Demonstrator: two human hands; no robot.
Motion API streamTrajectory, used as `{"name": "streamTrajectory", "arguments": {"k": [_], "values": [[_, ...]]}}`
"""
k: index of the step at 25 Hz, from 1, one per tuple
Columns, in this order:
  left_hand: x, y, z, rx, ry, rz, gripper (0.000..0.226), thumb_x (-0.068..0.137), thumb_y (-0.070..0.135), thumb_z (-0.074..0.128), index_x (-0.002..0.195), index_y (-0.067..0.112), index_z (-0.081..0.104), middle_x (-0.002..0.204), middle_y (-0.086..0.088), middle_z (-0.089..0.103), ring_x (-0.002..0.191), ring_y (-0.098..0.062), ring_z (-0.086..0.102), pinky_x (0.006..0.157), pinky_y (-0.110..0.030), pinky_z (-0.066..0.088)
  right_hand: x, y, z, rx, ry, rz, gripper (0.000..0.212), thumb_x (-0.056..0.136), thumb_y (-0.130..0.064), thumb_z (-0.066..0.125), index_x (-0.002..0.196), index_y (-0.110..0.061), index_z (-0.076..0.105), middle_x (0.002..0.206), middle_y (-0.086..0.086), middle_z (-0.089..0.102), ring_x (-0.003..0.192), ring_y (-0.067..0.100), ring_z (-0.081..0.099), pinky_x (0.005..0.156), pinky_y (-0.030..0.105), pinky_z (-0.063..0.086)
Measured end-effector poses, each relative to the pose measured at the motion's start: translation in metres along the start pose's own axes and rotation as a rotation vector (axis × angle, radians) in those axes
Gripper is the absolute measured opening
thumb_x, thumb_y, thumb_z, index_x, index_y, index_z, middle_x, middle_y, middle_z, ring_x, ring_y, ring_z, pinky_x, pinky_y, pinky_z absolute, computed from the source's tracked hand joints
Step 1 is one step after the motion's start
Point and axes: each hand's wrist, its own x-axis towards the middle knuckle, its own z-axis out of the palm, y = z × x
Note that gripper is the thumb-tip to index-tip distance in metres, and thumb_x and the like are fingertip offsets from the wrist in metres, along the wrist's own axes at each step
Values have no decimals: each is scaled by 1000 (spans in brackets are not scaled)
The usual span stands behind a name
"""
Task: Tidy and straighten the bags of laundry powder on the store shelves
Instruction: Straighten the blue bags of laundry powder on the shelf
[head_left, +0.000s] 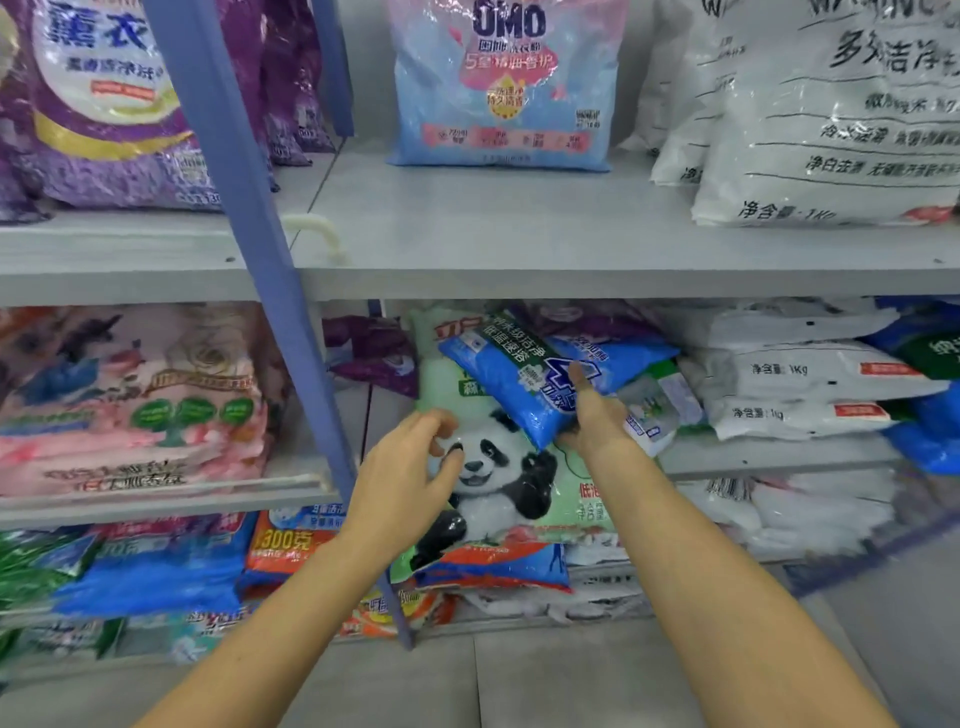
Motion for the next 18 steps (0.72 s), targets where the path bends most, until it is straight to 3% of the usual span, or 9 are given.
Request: {"name": "streamTrajectory", "arguments": {"k": [2,4,7,8,10,13,15,18], "values": [[4,0,12,-28,-13,-21,22,87,14,60,109,12,58,101,2,62,81,-10,56,72,-32,47,6,4,0,-183,88,-136,57,73,-31,78,113,-6,47,119,18,61,106,34,60,92,52,49],[11,1,21,-57,-19,-68,22,85,12,60,107,13,58,100,2,62,80,-11,57,70,-28,42,-6,-1,-7,-283,65,-264,34,81,-19,72,100,-7,46,109,18,62,100,31,60,90,46,49],[20,8,27,-181,28,-203,20,86,13,60,105,17,55,94,1,62,80,-12,57,74,-30,45,-40,-10,-35,-447,-107,-451,20,87,-10,63,100,-7,48,97,10,59,89,21,59,81,33,49],[22,9,27,-222,62,-252,21,87,14,61,107,16,54,95,0,61,81,-12,56,76,-31,46,-53,-11,-47,-458,-198,-497,20,89,-7,60,104,-9,47,94,3,59,85,11,59,77,22,49],[25,10,33,-273,87,-377,31,88,23,62,115,10,52,104,-4,59,93,-19,56,81,-32,44,-68,-7,-74,-448,-359,-472,23,89,-2,57,106,-15,47,92,-8,59,83,0,57,71,8,48],[27,12,55,-294,-92,-594,56,87,38,60,129,6,44,125,-11,53,108,-26,52,89,-35,40,-60,10,-106,-470,-404,-311,37,86,-1,62,117,-15,49,111,7,63,99,20,62,85,30,54],[26,14,72,-239,-221,-672,67,85,45,60,135,6,38,133,-11,49,113,-28,51,91,-36,41,-53,16,-115,-518,-380,-241,37,86,-6,64,117,-19,50,113,7,63,100,23,62,85,33,54],[25,13,86,-347,-106,-786,54,80,33,72,120,7,48,125,-12,57,106,-28,58,85,-34,45,-44,13,-114,-546,-410,-112,41,84,-28,66,122,-17,54,119,2,62,107,23,61,96,44,49]]}}
